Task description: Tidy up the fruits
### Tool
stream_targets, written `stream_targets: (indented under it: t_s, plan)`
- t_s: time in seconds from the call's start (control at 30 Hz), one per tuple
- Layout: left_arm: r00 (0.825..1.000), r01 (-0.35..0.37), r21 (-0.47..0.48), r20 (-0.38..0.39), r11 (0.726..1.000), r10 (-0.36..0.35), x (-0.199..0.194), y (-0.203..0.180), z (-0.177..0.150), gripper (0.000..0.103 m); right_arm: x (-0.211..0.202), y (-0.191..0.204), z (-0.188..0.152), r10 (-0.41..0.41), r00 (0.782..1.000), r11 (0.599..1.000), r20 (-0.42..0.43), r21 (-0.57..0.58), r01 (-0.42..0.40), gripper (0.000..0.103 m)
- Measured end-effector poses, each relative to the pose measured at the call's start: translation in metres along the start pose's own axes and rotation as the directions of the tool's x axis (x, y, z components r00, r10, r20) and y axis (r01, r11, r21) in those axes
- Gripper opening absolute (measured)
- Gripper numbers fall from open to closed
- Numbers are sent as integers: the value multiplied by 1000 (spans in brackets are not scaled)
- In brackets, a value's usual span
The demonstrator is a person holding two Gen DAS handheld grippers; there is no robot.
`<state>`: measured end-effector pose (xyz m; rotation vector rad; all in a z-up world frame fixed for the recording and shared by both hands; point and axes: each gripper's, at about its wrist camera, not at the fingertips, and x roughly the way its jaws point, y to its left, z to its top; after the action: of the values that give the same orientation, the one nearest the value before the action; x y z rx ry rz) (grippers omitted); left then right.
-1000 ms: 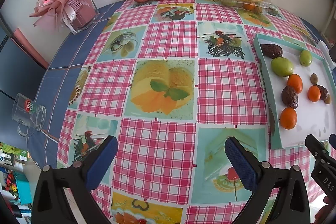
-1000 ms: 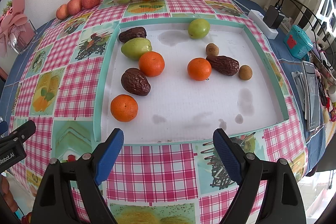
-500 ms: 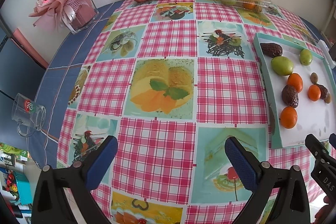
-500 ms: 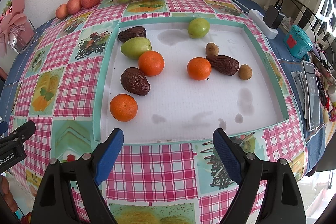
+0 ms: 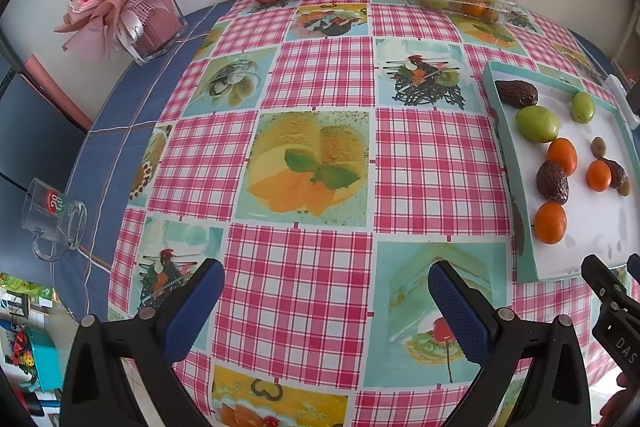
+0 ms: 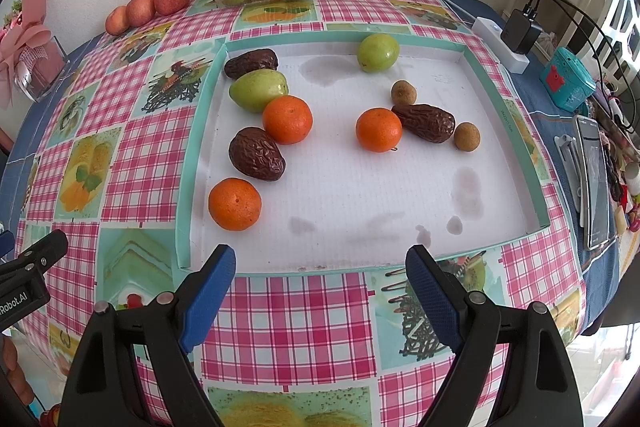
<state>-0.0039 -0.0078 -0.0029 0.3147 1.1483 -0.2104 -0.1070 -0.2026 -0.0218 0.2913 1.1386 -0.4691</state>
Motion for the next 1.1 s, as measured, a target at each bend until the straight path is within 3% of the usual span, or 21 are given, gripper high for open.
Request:
stream_targets:
  t_s: [1.1]
  plan:
    - [1000,6,17,-7,1000,-6,2,0,-1,103,0,0,0,0,1000,1000,-1,-2,0,87]
